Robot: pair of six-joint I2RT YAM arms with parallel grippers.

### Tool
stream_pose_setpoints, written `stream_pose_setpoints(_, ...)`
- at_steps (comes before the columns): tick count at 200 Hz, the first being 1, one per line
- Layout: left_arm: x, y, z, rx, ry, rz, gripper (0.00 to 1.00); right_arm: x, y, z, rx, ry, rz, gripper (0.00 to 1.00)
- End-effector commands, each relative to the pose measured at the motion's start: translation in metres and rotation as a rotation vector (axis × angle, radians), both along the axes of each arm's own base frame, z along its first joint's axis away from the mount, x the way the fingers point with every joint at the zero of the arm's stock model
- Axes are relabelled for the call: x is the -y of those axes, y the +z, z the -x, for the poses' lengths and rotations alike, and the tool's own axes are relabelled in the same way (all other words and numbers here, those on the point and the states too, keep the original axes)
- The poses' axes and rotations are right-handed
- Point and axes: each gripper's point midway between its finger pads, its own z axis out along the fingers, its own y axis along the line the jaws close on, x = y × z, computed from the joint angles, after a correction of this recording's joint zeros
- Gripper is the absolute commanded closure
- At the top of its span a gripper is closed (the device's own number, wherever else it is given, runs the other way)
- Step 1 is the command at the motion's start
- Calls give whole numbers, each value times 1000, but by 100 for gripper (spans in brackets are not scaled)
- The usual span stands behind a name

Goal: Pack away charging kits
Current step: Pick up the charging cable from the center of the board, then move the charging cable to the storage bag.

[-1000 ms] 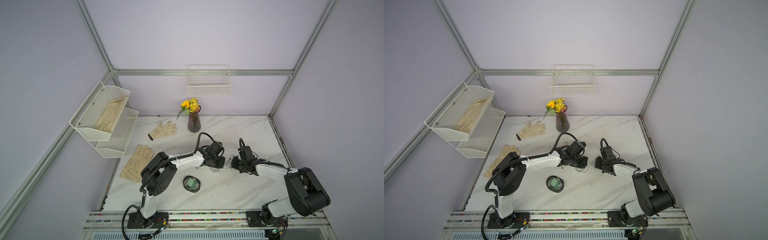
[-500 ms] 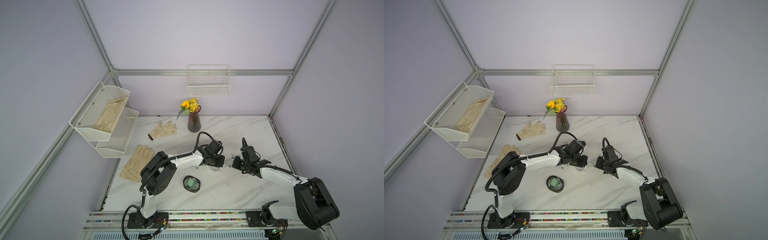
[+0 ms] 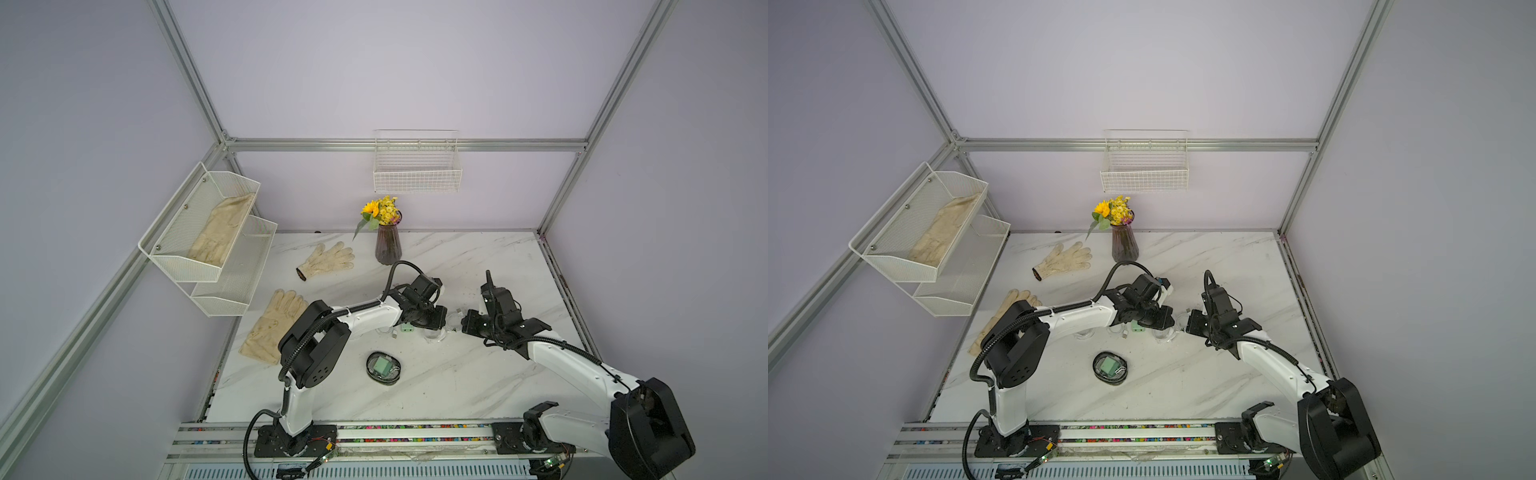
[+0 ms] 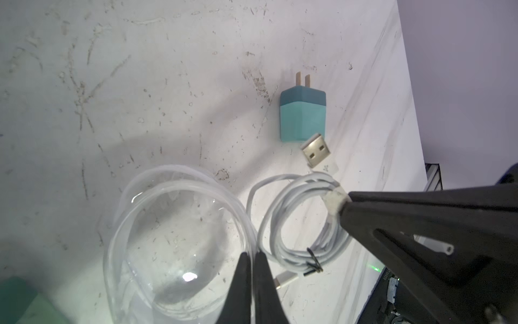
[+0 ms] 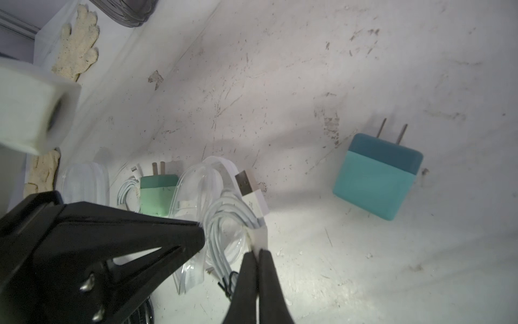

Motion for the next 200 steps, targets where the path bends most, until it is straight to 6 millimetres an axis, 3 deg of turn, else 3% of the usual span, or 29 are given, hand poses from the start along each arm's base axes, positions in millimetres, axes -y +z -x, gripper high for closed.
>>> stream_pose_setpoints(1,2,27,4,28,-18,93,100,-8,-4,1,-20,29,-13,100)
stream_pose_setpoints(35,-3,37,4,26,-15,156,100,-13,-20,-3,-32,45,-19,100)
stream_pose_setpoints(78,-1,46,11,12,-65,251,100,-16,-27,-8,-36,59,5,100)
stream_pose_setpoints(121,-3,42,9,21,-55,248,100,-13,-26,-6,-39,63,54,100)
stream_pose_setpoints(166,-10,31,-3,75,20,198,100,-30,-18,-3,-45,93,-14,100)
stream_pose_setpoints(200,-12,28,-5,122,69,202,100,-35,-26,0,-73,109,-33,100)
